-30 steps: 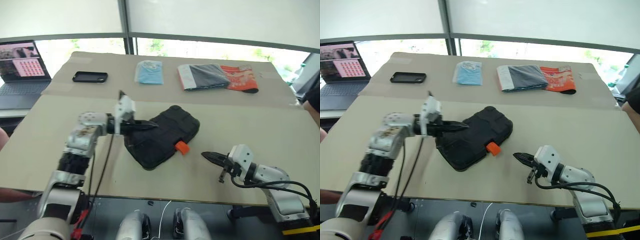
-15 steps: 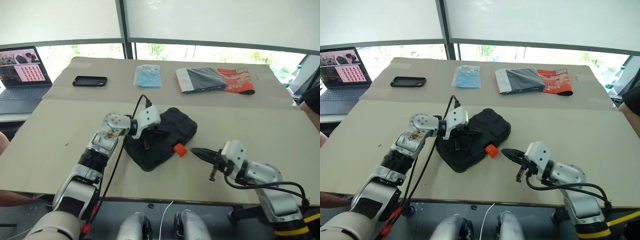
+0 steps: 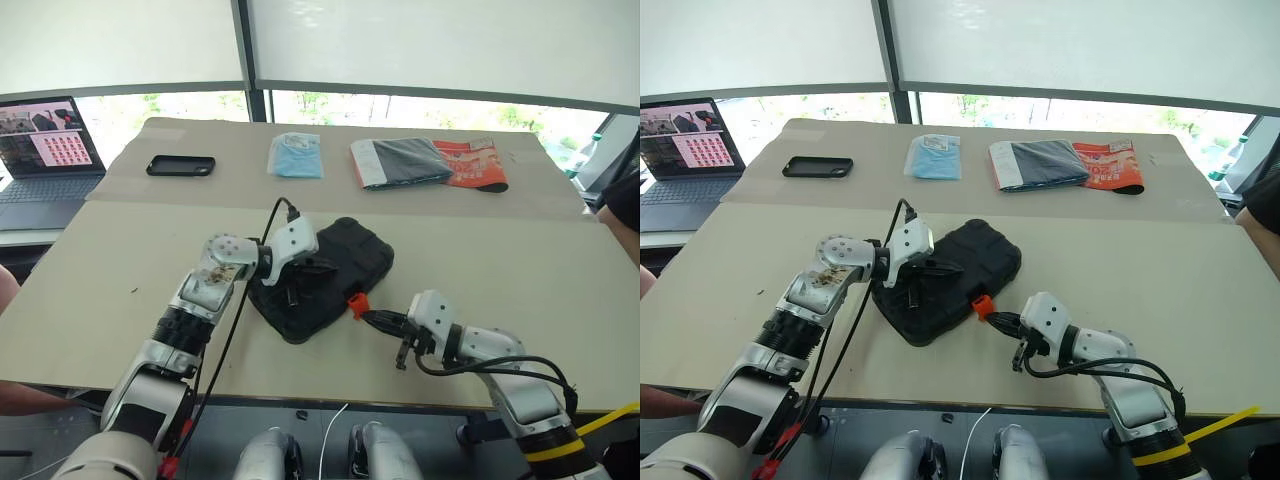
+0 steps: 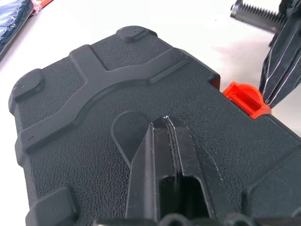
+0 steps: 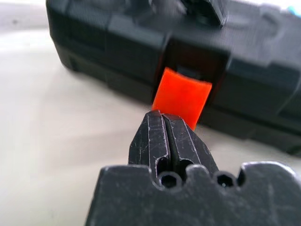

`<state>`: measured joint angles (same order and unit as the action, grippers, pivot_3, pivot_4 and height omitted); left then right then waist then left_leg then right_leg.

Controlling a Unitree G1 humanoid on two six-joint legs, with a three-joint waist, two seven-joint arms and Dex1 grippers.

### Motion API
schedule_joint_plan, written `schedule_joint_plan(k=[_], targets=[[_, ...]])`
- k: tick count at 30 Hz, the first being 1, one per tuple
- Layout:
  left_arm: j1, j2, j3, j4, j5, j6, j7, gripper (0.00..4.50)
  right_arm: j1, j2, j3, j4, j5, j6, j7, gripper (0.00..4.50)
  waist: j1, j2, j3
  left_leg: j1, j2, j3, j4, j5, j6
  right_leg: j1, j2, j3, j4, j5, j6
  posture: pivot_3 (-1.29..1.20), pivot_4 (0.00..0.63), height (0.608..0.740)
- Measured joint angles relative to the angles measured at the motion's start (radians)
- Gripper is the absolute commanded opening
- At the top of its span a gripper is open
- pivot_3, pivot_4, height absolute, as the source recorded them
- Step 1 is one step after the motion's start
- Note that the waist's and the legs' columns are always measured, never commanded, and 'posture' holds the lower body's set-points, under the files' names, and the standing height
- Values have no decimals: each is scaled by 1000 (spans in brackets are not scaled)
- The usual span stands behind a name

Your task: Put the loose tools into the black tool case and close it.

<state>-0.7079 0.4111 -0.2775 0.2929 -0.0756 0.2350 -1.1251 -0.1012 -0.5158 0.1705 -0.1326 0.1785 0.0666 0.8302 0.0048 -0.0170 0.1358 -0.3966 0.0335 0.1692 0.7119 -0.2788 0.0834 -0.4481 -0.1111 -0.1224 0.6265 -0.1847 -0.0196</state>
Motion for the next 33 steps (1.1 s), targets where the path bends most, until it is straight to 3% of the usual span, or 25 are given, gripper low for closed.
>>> schedule_joint_plan(k=[8,23,33], targets=[[-4,0,0,-4,-4,12,1,0,-13,9,22,39,-49,16,-13,82,0,0,0,0,0,0,0,0,0,0,-1,0,0,0,0,0,150,740],[-12,0,2,4,-5,15,-1,0,-68,122,20,134,-57,-36,-37,82,-3,1,0,0,0,0,-1,0,-1,-1,-1,0,0,0,0,0,150,740],[-3,-1,2,6,-5,18,-3,0,-57,88,-13,57,-3,-35,2,82,-13,1,0,-1,1,0,-1,0,-1,-2,-1,0,0,0,0,0,150,740]])
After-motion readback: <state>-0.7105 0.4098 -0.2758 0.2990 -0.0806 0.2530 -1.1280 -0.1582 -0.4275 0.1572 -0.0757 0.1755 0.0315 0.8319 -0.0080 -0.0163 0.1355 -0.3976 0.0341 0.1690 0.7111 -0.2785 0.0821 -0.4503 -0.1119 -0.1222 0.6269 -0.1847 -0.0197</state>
